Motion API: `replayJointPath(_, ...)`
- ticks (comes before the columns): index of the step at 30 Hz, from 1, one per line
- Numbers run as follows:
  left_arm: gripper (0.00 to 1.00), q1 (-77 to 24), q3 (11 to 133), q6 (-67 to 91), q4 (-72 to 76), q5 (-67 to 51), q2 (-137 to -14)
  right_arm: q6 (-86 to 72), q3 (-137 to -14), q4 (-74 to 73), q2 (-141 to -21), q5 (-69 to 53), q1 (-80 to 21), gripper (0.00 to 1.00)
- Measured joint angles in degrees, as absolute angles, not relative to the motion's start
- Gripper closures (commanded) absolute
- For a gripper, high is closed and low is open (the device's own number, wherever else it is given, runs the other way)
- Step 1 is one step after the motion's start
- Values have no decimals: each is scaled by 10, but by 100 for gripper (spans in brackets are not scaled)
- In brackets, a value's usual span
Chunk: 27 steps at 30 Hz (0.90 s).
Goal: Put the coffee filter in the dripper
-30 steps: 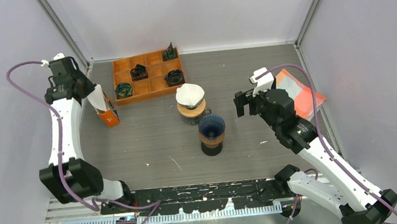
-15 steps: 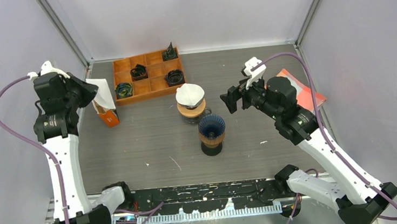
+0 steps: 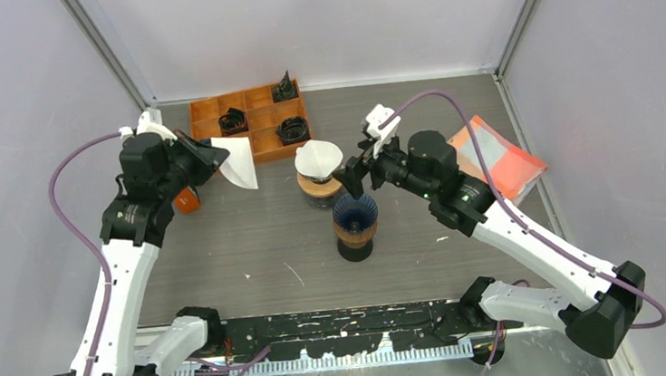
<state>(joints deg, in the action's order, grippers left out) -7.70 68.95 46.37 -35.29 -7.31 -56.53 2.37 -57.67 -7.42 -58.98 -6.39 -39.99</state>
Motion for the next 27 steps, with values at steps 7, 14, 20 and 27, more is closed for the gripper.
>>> replayJointPath(7, 100, -156, 660, 527, -285, -22, -535, 61, -575, -21, -634, -21, -481, 8)
replayJointPath(14, 100, -235, 648, 569, -233, 28, -529, 128, -576, 38, -688, 52, -559, 9)
replayJointPath(20, 100, -304, 648, 579, -201, 75, -537, 177, -577, 105, -722, 129, -601, 12)
replayJointPath(27, 100, -353, 648, 581, -180, 110, -562, 224, -578, 184, -742, 210, -628, 17)
